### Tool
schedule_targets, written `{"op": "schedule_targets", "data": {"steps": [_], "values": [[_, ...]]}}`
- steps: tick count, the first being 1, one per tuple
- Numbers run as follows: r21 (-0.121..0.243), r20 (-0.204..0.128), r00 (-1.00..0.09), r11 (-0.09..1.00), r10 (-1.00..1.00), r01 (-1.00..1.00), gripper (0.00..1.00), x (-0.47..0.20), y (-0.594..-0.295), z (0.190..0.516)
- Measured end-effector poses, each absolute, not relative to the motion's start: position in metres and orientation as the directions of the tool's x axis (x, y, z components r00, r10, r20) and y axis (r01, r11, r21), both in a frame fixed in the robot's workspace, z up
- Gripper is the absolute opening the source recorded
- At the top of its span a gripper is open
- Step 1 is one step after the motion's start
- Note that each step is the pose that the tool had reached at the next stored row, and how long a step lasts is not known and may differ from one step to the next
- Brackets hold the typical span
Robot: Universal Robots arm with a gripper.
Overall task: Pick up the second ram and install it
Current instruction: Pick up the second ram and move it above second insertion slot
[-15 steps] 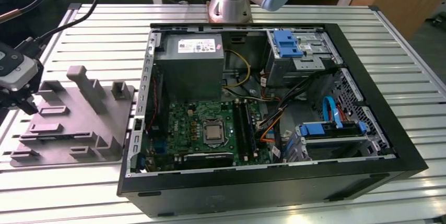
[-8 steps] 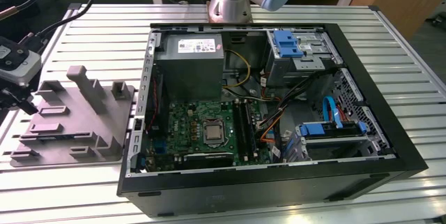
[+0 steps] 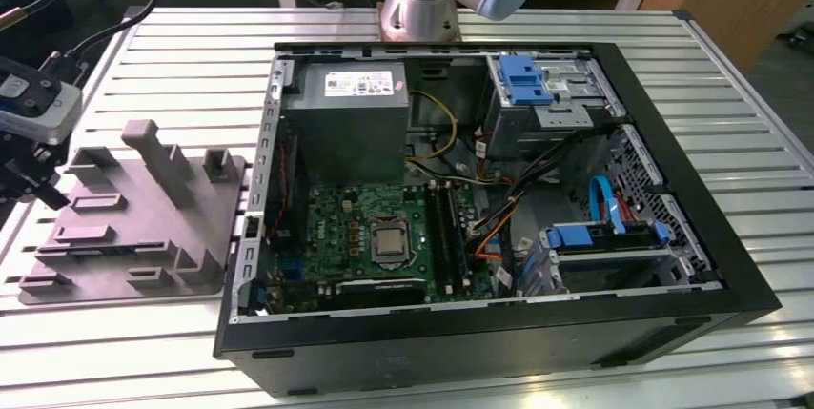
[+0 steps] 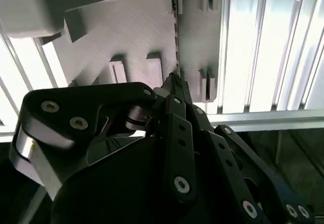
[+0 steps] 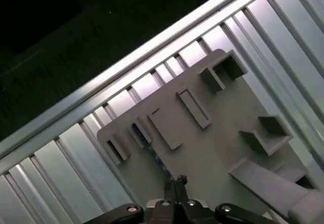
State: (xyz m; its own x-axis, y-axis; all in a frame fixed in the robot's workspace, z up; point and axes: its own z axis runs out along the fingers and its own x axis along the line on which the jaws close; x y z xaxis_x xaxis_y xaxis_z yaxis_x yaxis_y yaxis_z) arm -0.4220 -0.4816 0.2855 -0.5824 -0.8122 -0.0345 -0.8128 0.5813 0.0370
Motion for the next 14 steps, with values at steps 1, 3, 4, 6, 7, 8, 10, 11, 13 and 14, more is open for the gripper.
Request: {"op": "schedule_targets", "data": {"steps": [1,3,4,6,7,8,10,11,13,14], "values": [[0.037,-0.034,-0.568,0.567,-0.823,-0.823,0.1,-0.422,-0.4816,0.2854],[0.037,-0.035,-0.538,0.537,-0.842,-0.843,0.1,-0.422,-0.4816,0.2852],[0.037,-0.034,-0.522,0.521,-0.852,-0.853,0.1,-0.422,-0.4816,0.2851],[0.037,-0.034,-0.491,0.49,-0.87,-0.871,0.1,-0.422,-0.4816,0.2849],[0.037,-0.034,-0.475,0.474,-0.879,-0.88,0.1,-0.422,-0.4816,0.2848],[0.037,-0.034,-0.459,0.458,-0.888,-0.888,0.1,-0.422,-0.4816,0.2847],[0.037,-0.034,-0.427,0.426,-0.904,-0.904,0.1,-0.422,-0.4816,0.2845],[0.037,-0.034,-0.41,0.409,-0.911,-0.912,0.1,-0.422,-0.4816,0.2844],[0.037,-0.034,-0.376,0.375,-0.926,-0.926,0.1,-0.422,-0.4816,0.2841],[0.037,-0.034,-0.359,0.358,-0.933,-0.933,0.1,-0.422,-0.4816,0.284]]}}
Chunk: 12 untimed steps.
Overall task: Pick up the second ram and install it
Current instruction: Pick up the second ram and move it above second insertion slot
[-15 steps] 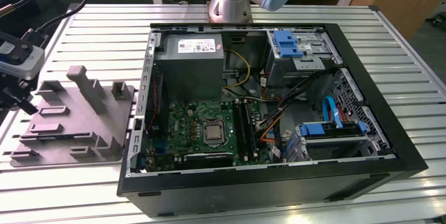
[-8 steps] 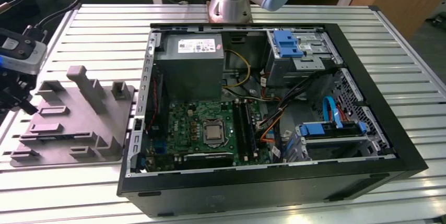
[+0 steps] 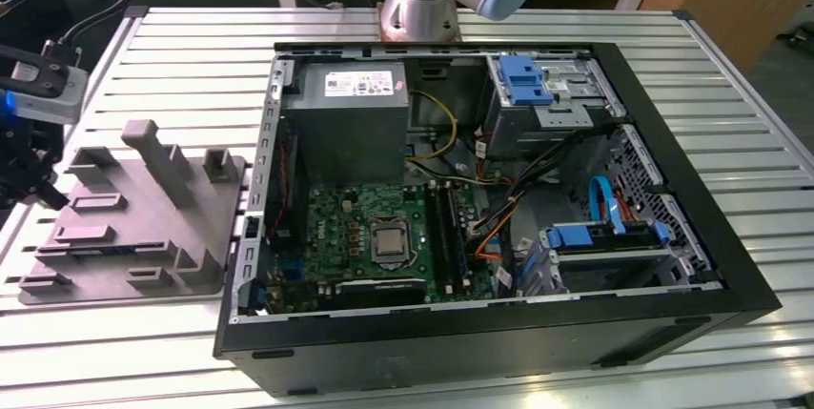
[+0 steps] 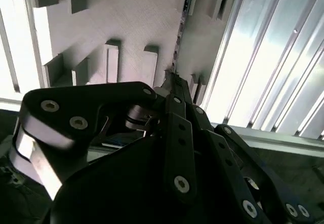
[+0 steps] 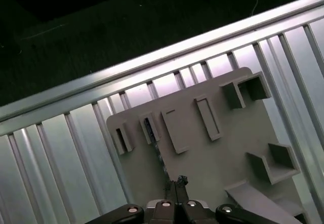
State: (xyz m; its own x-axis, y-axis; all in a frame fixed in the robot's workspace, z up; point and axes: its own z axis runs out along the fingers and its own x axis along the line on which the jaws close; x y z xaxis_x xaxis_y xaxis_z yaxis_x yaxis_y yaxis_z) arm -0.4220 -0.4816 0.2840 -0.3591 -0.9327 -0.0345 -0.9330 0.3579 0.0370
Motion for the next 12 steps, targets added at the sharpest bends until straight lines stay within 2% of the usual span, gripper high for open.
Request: {"op": "schedule_targets", "data": {"steps": [12], "values": [[0.037,-0.035,-0.149,0.148,-0.988,-0.988,0.1,-0.422,-0.4816,0.2817]]}}
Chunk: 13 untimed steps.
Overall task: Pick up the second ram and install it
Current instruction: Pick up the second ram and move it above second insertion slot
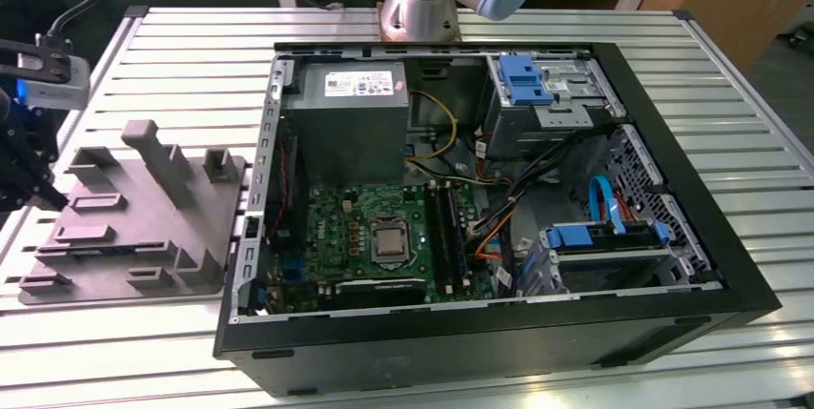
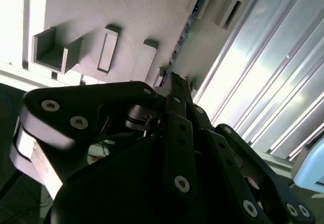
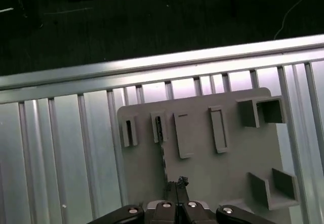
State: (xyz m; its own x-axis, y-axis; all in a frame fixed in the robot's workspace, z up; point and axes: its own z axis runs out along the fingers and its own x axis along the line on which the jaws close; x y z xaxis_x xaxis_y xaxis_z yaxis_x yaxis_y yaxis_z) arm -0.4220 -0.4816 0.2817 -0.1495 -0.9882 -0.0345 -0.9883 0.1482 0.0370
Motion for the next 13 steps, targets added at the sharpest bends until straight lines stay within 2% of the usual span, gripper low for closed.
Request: {"op": "schedule_targets", "data": {"steps": [13], "values": [[0.034,-0.034,0.069,-0.07,-0.997,-0.997,0.1,-0.422,-0.4817,0.2729]]}}
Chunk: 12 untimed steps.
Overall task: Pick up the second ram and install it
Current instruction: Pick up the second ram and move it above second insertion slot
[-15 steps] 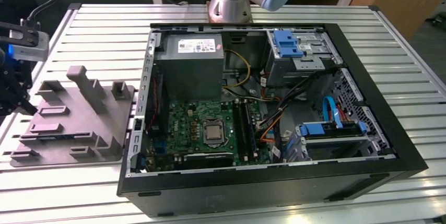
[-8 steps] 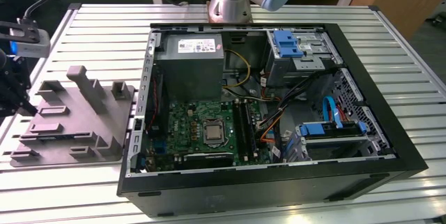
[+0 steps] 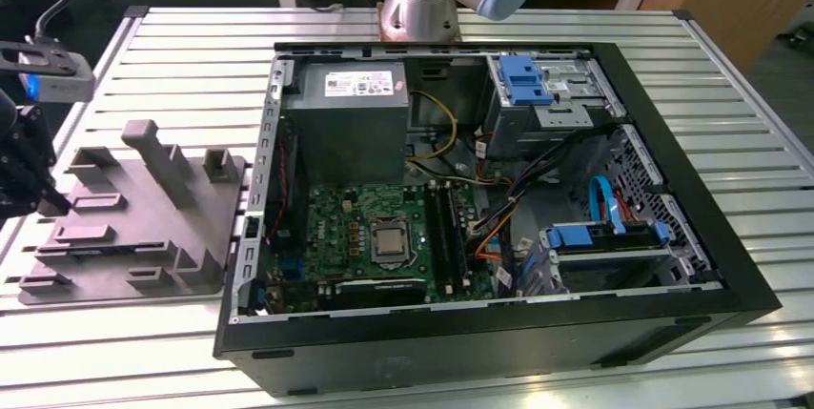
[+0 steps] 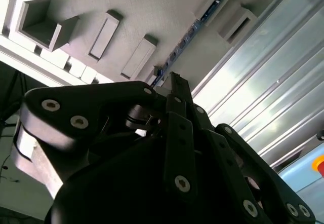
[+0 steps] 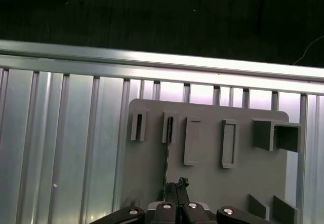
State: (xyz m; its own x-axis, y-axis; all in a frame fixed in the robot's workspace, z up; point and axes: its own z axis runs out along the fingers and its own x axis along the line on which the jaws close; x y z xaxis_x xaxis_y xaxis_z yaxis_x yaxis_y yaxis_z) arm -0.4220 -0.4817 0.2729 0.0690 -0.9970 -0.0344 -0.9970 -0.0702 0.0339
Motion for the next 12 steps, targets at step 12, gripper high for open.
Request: {"op": "schedule_targets", "data": {"steps": [12], "values": [[0.034,-0.029,0.042,-0.043,-0.999,-0.998,0.1,-0.4222,-0.4824,0.2628]]}}
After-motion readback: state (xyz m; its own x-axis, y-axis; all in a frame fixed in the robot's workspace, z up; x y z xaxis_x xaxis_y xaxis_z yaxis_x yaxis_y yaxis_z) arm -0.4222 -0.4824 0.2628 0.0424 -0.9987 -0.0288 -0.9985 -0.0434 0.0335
